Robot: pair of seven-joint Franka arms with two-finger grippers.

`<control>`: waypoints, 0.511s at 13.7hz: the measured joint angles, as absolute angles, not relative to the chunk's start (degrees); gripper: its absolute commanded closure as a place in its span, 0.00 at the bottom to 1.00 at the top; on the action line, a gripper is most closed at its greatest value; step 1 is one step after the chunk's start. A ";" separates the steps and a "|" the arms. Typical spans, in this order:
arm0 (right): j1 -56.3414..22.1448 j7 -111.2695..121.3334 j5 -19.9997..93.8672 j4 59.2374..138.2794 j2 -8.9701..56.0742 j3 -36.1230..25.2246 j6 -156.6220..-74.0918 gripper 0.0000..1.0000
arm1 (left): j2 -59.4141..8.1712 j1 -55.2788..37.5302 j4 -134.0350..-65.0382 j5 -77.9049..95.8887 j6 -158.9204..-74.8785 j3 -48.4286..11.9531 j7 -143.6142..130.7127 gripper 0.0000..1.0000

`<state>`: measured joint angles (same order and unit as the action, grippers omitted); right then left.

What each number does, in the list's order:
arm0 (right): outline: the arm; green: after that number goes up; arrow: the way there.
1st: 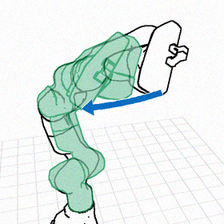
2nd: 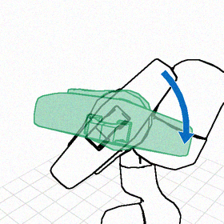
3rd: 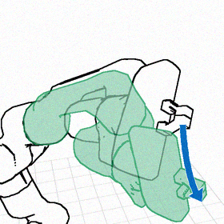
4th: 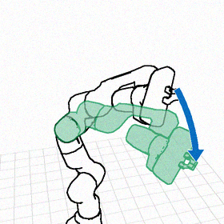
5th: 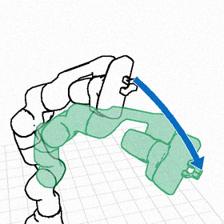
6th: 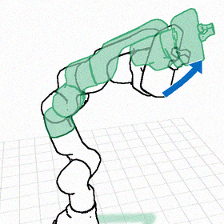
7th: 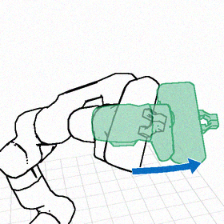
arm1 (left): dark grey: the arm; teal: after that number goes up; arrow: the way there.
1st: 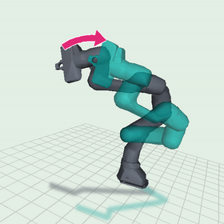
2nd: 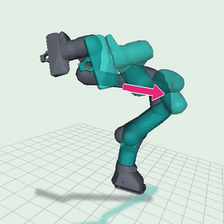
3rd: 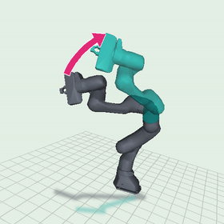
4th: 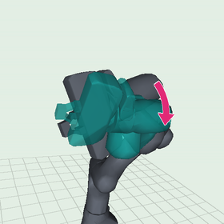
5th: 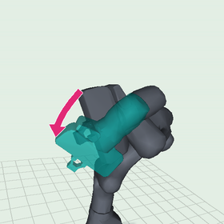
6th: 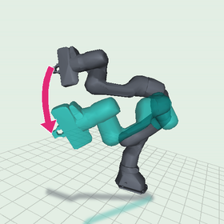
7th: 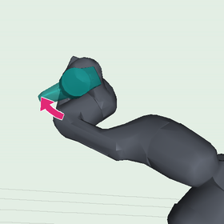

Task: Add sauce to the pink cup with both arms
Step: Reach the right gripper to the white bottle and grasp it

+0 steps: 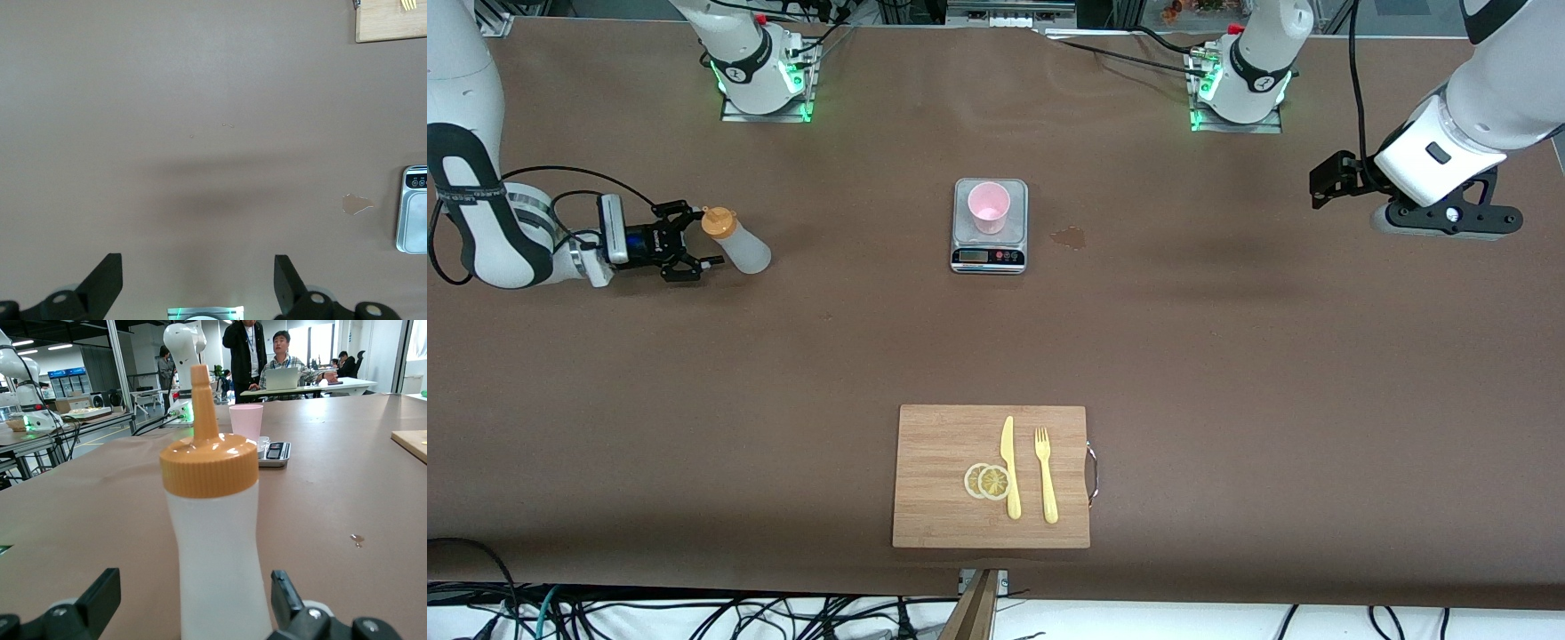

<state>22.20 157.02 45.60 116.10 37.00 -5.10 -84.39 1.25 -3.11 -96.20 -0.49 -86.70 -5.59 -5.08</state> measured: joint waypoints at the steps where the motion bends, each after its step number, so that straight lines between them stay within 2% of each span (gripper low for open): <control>1: 22.19 157.04 46.17 116.09 37.10 -4.85 -84.33 0.00 | 1.25 -3.11 -96.20 -0.49 -86.70 -5.60 -5.08 0.00; 7: 21.95 157.32 47.93 116.03 37.30 -3.01 -84.11 0.00 | 1.24 -3.12 -96.19 -0.49 -86.70 -6.13 -5.09 0.00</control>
<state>21.95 157.32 47.93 116.03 37.30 -3.01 -84.11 1.24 -3.12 -96.19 -0.49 -86.70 -6.13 -5.09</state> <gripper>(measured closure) 0.000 0.000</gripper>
